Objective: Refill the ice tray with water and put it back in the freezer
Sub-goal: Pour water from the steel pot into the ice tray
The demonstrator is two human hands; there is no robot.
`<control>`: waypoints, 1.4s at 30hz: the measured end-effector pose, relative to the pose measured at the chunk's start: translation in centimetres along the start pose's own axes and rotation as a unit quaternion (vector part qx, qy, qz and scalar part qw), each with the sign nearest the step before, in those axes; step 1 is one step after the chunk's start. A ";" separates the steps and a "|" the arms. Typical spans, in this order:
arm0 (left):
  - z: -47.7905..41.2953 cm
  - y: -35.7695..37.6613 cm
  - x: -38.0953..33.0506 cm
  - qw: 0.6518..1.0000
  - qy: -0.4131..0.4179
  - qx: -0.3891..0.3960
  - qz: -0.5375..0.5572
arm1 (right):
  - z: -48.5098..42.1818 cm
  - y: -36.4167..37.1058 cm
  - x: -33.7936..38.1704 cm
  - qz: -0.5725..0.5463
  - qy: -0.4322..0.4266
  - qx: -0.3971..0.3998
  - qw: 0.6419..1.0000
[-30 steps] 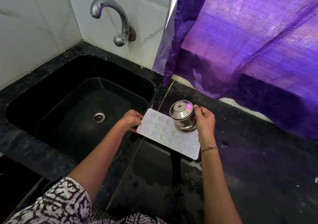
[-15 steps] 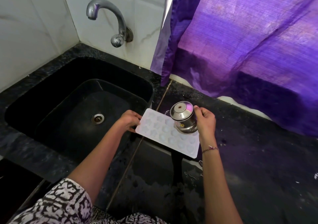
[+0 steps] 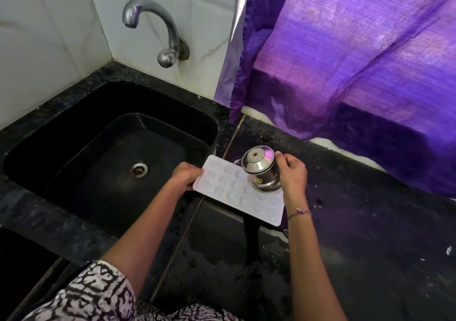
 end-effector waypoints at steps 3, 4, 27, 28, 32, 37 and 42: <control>-0.2 -0.1 0.2 1.000 0.004 -0.011 0.011 | 0.0 0.0 -0.1 -0.001 0.002 0.001 1.000; -0.3 -0.1 0.3 1.000 0.003 -0.012 0.013 | 0.0 0.0 -0.1 -0.005 0.004 0.002 1.000; -0.5 0.1 0.5 1.000 -0.006 -0.014 0.021 | -0.3 -2.8 -1.6 -0.049 0.034 -0.021 0.998; -0.4 0.1 0.5 1.000 -0.005 -0.014 0.019 | -0.3 -2.9 -1.6 -0.047 0.033 -0.021 0.998; -0.3 0.1 0.4 1.000 -0.004 -0.015 0.014 | -0.4 -2.8 -1.5 -0.042 0.032 -0.022 0.998; -0.2 0.1 0.4 1.000 -0.001 -0.017 0.014 | -0.3 -2.7 -1.6 -0.035 0.032 -0.020 0.999; -0.2 0.0 0.4 1.000 -0.001 -0.018 0.013 | -0.3 -2.7 -1.6 -0.021 0.025 -0.016 0.999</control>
Point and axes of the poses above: each hand's wrist, its own z-axis away from the middle knuckle, its own y-axis out of the palm, x = y × z, the point moved 4 cm from there along -z, towards the middle knuckle, and after that the axes turned 7 degrees about -z, right-handed, at the moved point
